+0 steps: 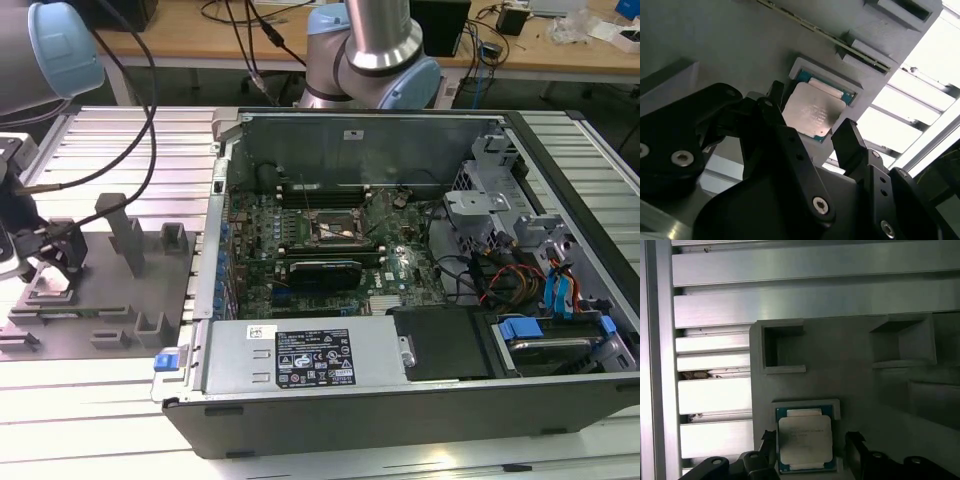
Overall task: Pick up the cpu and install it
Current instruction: 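Pick up the cpu and move it towards the insertion slot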
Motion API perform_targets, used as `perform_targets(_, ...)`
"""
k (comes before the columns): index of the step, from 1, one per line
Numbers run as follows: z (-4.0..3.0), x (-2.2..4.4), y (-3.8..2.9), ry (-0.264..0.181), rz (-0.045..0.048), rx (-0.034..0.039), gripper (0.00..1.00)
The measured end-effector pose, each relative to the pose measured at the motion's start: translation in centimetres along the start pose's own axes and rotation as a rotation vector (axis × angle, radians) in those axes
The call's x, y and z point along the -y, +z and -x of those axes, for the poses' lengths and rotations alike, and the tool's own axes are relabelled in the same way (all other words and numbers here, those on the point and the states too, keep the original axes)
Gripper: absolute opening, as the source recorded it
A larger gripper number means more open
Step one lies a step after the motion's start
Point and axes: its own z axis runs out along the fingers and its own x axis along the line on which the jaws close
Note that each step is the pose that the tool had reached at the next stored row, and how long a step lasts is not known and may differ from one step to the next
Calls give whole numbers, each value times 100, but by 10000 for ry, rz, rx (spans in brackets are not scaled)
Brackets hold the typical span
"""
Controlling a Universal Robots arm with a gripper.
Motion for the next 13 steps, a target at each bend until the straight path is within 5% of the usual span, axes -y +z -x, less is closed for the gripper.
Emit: perform_targets(13,-40,6,94,-458,-1,-13,66)
